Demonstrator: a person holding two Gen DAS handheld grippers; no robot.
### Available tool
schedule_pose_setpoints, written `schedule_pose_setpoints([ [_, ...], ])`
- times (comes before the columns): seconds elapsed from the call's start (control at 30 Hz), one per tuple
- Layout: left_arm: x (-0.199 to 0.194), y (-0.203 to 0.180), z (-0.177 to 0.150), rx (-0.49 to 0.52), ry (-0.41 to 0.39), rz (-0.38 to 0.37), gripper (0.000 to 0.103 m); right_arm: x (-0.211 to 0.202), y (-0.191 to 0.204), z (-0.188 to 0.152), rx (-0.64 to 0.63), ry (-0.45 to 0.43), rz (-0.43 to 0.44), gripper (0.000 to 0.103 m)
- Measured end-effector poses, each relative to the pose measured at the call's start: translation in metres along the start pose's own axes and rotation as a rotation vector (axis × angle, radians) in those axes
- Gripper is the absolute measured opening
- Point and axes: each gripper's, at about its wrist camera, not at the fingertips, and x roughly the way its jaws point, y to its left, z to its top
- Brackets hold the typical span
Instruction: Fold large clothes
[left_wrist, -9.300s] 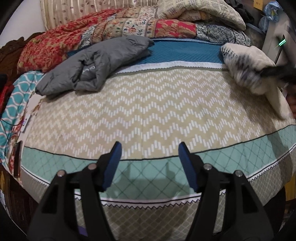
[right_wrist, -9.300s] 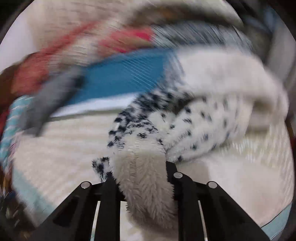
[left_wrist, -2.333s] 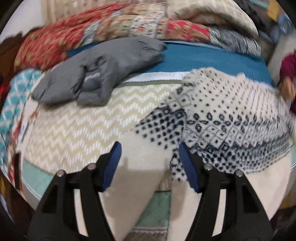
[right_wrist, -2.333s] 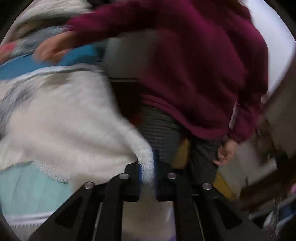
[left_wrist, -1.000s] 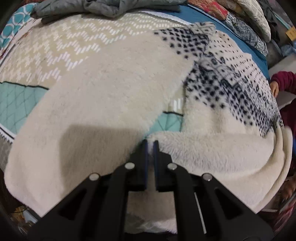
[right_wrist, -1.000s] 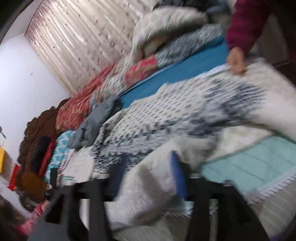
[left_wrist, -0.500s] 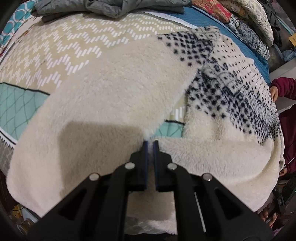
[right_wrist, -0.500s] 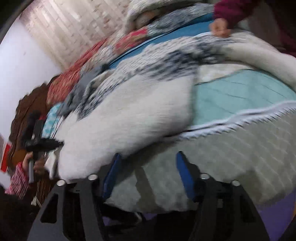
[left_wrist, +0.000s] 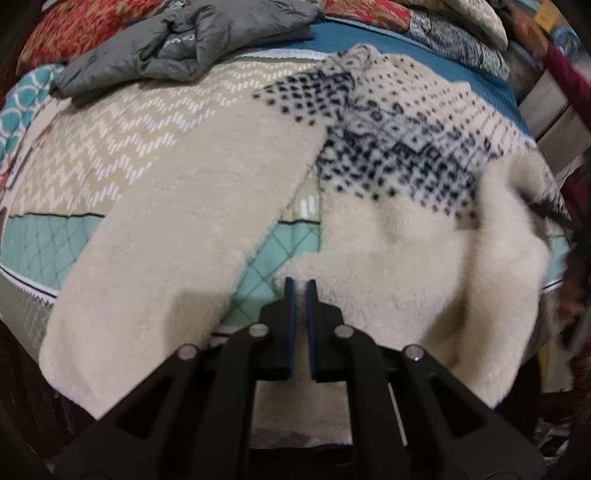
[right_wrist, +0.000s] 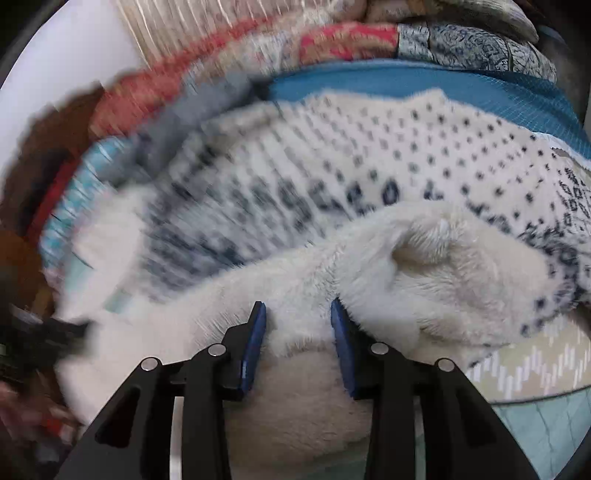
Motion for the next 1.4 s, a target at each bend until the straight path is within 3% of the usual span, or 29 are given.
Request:
schedule_pose_setpoints([
  [0.07,0.007,0.002,0.001,-0.014,0.023,-0.003,0.005,-0.052,-0.007,-0.005,0.032,-0.116,0.093,0.063],
  [0.13,0.013,0.008,0.004,-0.045,0.037,-0.018,0.005,-0.092,-0.022,-0.019,0.073,-0.194,0.098,0.070],
  [0.23,0.017,0.010,0.006,-0.049,0.037,-0.021,0.005,-0.117,-0.049,-0.043,0.143,-0.228,0.065,0.077],
  [0.33,0.017,0.008,0.006,-0.035,0.037,-0.009,0.005,-0.104,-0.069,-0.062,0.192,-0.178,0.008,0.079],
  [0.5,0.013,0.004,0.006,-0.035,0.039,0.001,0.005,-0.045,-0.077,-0.054,0.260,-0.075,0.047,0.078],
  [0.57,0.003,0.003,0.004,-0.022,0.022,0.002,0.005,-0.027,-0.069,-0.049,0.279,-0.018,0.064,0.035],
  [0.6,-0.003,0.004,0.002,-0.014,0.012,-0.003,0.004,-0.030,-0.068,-0.050,0.292,-0.011,0.071,0.035],
  [0.7,-0.035,0.006,-0.006,0.016,-0.027,-0.047,0.003,-0.094,-0.066,-0.070,0.254,-0.105,0.020,0.035],
  [0.8,-0.062,0.001,-0.022,0.063,-0.037,-0.101,0.003,-0.181,-0.080,-0.127,0.317,-0.193,-0.044,0.035],
  [0.9,-0.069,-0.010,-0.046,0.109,-0.009,-0.142,0.003,-0.237,-0.091,-0.194,0.406,-0.207,-0.176,0.035],
  [1.0,-0.046,-0.030,-0.073,0.164,0.082,-0.166,0.004,-0.245,-0.113,-0.255,0.546,-0.147,-0.253,0.035],
  [1.13,-0.011,-0.040,-0.090,0.224,0.152,-0.061,0.004,-0.221,-0.136,-0.292,0.710,-0.147,-0.373,0.038],
  [1.23,-0.031,-0.025,-0.092,0.197,0.113,-0.118,0.004,-0.238,-0.168,-0.322,0.993,-0.266,-0.255,0.038],
  [1.27,-0.042,-0.017,-0.092,0.192,0.085,-0.133,0.005,-0.252,-0.170,-0.322,1.009,-0.317,-0.282,0.038],
  [1.33,-0.063,0.006,-0.091,0.161,0.023,-0.145,0.005,-0.278,-0.157,-0.300,0.897,-0.399,-0.357,0.040],
  [1.4,-0.075,0.036,-0.086,0.096,-0.018,-0.125,0.005,-0.278,-0.131,-0.263,0.742,-0.424,-0.297,0.049],
])
